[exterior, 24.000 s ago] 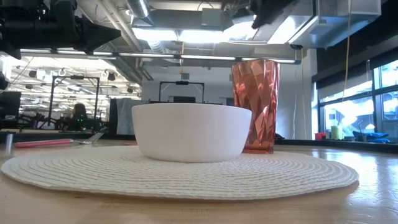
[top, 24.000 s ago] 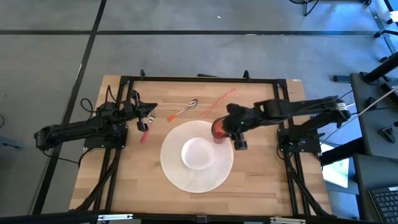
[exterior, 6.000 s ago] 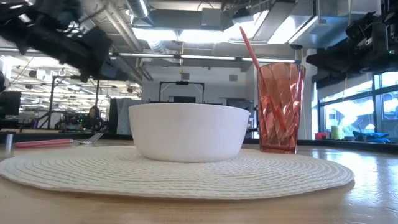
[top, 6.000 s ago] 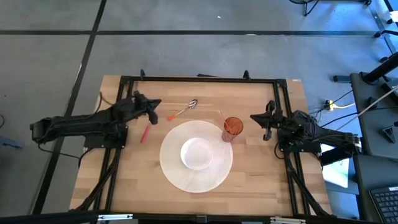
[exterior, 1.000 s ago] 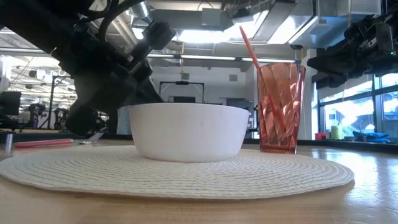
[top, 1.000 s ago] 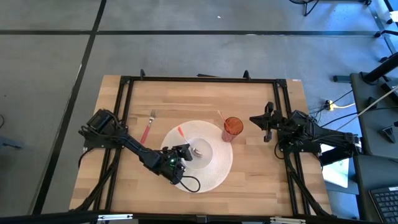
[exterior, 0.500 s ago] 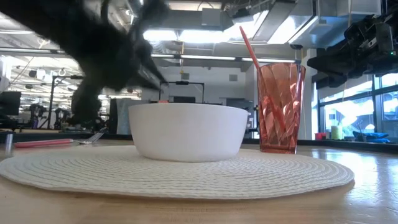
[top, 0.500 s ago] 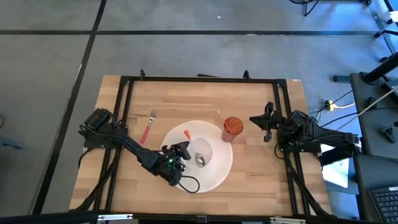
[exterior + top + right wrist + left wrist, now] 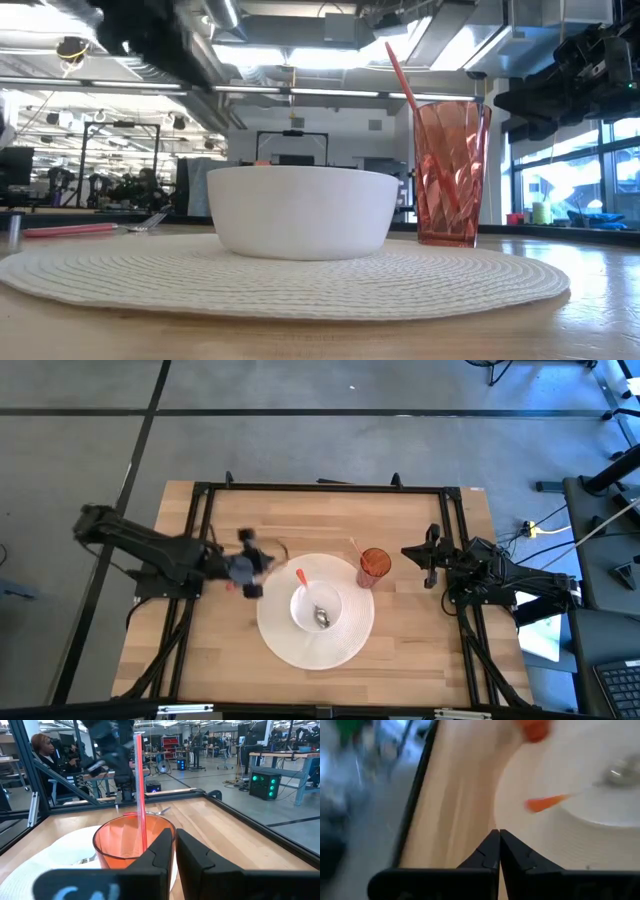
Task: Pick & Place Utensil
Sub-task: Put the pink fork into the white bowl on the mat
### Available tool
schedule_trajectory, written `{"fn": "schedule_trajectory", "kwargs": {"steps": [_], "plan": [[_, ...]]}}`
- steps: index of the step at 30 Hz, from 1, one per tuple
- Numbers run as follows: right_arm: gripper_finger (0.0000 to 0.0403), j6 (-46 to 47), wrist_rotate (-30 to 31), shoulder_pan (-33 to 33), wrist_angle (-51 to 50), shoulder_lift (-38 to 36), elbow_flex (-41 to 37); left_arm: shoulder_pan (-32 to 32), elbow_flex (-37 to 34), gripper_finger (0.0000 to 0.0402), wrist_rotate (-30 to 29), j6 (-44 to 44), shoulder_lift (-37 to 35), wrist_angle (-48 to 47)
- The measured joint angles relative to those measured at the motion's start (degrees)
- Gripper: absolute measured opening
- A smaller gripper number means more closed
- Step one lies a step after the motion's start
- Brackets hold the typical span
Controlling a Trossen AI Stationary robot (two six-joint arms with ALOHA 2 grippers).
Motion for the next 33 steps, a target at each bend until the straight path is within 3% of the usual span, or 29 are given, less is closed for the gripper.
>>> {"fn": "schedule_trajectory", "kwargs": {"steps": [5,8,17,24,27,33], "plan": [[0.0026,-0.3,0.0,0.0,0.0,0.0,0.0,9.3,-10.7,0.0001,-1.8,-20.8,-9.6,0.4],[0.0026,-0.2,0.0,0.0,0.0,0.0,0.0,12.8,-15.9,0.0002,-2.6,-27.6,-12.1,1.9],[0.0026,-0.1,0.0,0.0,0.0,0.0,0.0,14.7,-28.5,0.0002,-3.2,-30.0,-13.9,14.4],[0.0026,0.0,0.0,0.0,0.0,0.0,0.0,21.0,-34.4,0.0001,1.4,-26.4,-19.0,23.9],[0.0026,-0.1,0.0,0.0,0.0,0.0,0.0,25.6,-35.2,0.0001,7.3,-19.7,-20.7,29.3],[0.0026,-0.2,0.1,0.0,0.0,0.0,0.0,39.5,-35.2,0.0001,32.7,-10.9,-20.4,46.8]]}}
